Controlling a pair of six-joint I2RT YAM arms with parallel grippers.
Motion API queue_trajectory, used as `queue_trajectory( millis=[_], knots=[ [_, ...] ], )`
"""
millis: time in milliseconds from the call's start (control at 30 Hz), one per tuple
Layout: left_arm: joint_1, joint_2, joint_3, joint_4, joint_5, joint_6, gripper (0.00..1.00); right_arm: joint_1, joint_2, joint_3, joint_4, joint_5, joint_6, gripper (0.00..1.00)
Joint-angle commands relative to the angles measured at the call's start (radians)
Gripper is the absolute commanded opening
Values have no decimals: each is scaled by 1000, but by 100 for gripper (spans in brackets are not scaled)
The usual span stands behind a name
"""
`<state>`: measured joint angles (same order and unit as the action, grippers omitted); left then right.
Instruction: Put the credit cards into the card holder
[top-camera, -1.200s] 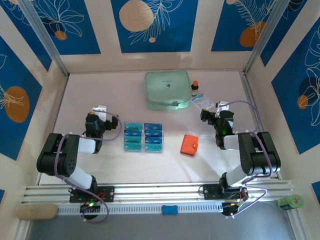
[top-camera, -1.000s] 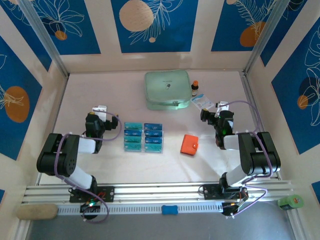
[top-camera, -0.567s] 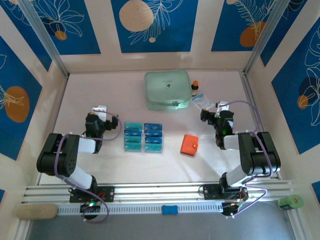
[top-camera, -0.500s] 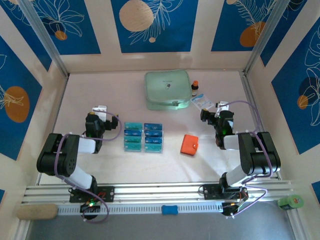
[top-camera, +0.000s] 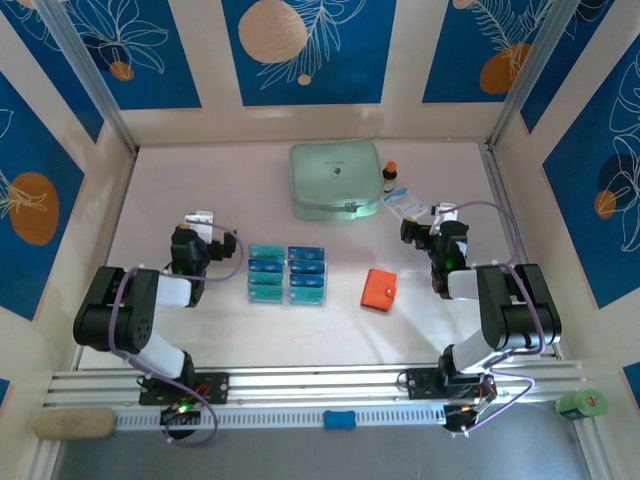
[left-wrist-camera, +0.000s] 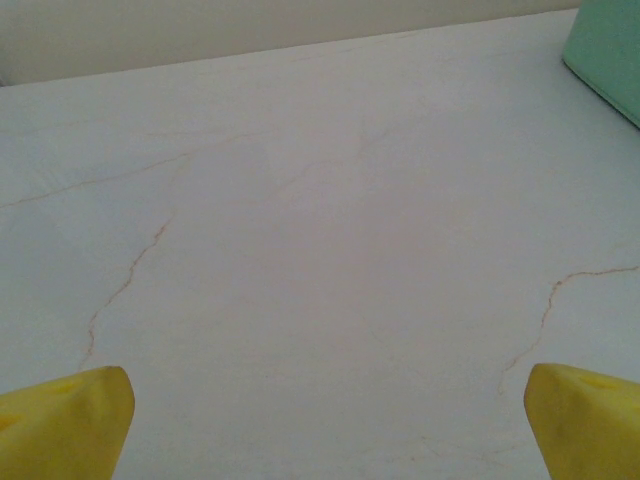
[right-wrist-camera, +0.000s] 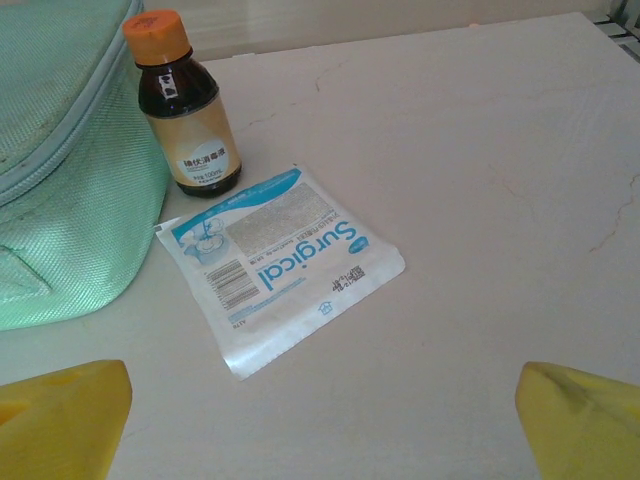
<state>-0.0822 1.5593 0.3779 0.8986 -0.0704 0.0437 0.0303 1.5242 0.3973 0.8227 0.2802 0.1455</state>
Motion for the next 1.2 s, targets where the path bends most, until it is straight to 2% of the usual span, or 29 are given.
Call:
queue_trajectory(
  millis=[0, 200, 233, 300, 367, 467, 500, 567, 667, 733, 800, 900, 1033, 1167],
  knots=[
    [13, -13, 2, 15, 5, 2, 100, -4, -12, -7, 31, 0, 4, 99],
    [13, -148, 89, -250, -62, -22, 100, 3, -70, -16, 5, 6, -6, 99],
    [13, -172, 102, -288, -77, -28, 100, 13, -100, 12, -76, 40, -8, 99],
    [13, -217, 119, -328, -118, -37, 100, 12, -173, 94, -265, 32, -7, 99],
    [13, -263, 166, -418, -142, -54, 100, -3, -213, 196, -445, 46, 61, 99],
    [13, -322, 276, -645, -163, -117, 100, -43, -207, 430, -855, 110, 379, 99],
    [13, -339, 314, -725, -171, -153, 100, -69, -187, 507, -986, 36, 409, 99],
    [13, -371, 380, -887, -180, -243, 100, -96, -147, 594, -1125, -80, 448, 99],
    [12, -428, 423, -1047, -126, -370, 100, -92, -124, 618, -1195, -263, 427, 96],
    [12, -473, 423, -1121, -73, -449, 100, -64, -143, 586, -1199, -358, 409, 89],
    [12, -513, 419, -1191, -29, -515, 100, -16, -178, 549, -1210, -398, 397, 86],
    [10, -555, 403, -1302, 26, -596, 100, 125, -251, 495, -1231, -373, 362, 84],
    [-6, -558, 356, -1416, 53, -642, 100, 382, -330, 453, -1277, -229, 325, 84],
    [-36, -544, 291, -1446, 15, -668, 100, 645, -341, 412, -1294, -95, 335, 84]
  ],
)
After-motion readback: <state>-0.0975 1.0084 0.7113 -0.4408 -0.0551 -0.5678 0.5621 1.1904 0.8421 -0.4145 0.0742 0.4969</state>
